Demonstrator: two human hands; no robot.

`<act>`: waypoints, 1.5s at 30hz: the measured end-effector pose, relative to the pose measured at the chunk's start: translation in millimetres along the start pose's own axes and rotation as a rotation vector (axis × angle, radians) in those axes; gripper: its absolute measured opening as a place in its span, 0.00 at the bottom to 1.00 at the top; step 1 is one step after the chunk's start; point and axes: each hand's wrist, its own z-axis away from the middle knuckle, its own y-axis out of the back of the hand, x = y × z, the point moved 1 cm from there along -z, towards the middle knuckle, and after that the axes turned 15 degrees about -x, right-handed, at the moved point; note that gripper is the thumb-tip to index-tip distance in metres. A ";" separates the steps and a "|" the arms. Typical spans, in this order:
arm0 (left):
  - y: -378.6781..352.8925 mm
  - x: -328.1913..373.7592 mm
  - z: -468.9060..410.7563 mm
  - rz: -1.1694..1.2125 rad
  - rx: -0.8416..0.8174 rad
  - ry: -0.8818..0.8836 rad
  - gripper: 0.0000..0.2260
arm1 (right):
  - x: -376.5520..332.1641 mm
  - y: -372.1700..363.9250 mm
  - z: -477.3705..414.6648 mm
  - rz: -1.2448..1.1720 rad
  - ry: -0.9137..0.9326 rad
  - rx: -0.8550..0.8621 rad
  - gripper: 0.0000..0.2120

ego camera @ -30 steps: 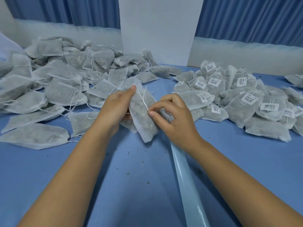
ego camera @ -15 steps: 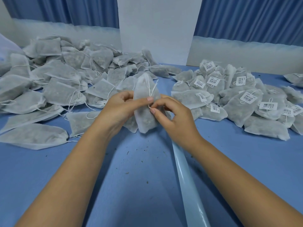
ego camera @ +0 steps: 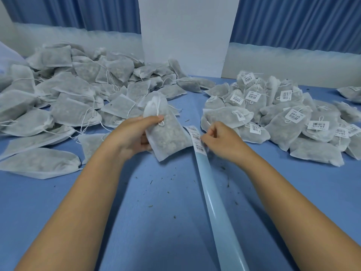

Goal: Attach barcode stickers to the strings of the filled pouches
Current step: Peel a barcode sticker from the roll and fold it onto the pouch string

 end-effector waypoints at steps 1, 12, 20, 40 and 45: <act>2.3 -0.1 -0.7 0.025 -0.010 0.021 0.07 | -0.8 0.0 1.3 -0.033 -0.015 -0.057 0.09; 0.2 -6.5 -4.5 0.305 -0.248 0.139 0.21 | -9.0 4.9 9.2 -0.330 0.145 -0.221 0.06; -11.7 -13.3 -7.5 0.427 -0.223 0.221 0.07 | -9.7 0.0 9.9 -0.285 0.263 -0.246 0.10; -11.9 -14.9 -4.5 0.530 -0.192 0.240 0.09 | -8.7 -7.7 6.9 -0.101 0.509 0.081 0.12; -10.9 -14.6 -4.3 0.505 -0.149 0.260 0.08 | -10.7 -9.6 9.3 -0.109 0.549 0.065 0.09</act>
